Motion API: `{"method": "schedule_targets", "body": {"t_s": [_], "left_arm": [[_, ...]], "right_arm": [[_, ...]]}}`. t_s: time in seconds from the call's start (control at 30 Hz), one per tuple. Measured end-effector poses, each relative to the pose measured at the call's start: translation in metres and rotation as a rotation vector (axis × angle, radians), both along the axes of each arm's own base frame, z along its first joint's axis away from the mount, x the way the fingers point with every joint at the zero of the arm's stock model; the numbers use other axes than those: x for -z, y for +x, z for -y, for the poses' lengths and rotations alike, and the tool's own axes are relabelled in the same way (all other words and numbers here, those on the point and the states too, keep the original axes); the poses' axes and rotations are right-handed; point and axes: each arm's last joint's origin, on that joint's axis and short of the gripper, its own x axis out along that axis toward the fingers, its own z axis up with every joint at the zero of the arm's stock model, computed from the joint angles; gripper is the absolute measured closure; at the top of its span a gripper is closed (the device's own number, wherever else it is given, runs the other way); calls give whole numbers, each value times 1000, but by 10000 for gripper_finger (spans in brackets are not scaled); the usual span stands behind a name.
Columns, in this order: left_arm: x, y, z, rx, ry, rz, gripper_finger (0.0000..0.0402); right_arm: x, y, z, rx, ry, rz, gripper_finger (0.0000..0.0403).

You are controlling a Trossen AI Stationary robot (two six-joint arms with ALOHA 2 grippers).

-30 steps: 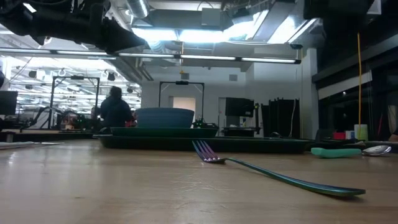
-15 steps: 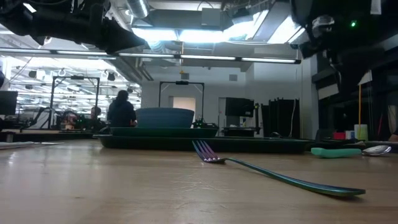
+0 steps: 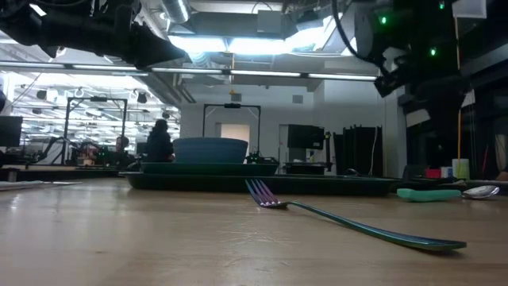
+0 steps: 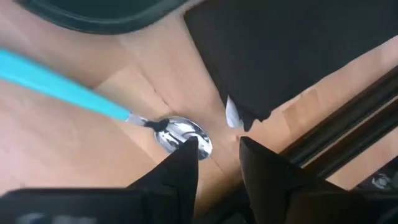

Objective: Set up tray
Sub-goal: Put the black napkin on top of the black tray left of the green plate

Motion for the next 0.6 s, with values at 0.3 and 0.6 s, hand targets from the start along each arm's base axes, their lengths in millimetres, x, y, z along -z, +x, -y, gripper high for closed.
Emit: {"method": "schedule_targets", "body": {"t_s": [0.3, 0.6], "left_arm": [[0, 0, 0, 0, -1, 0, 373], [0, 0, 0, 0, -3, 0, 374]], "right_arm": [[30, -17, 7, 30, -16, -75, 281], [51, -25, 7, -31, -43, -78, 281]]}}
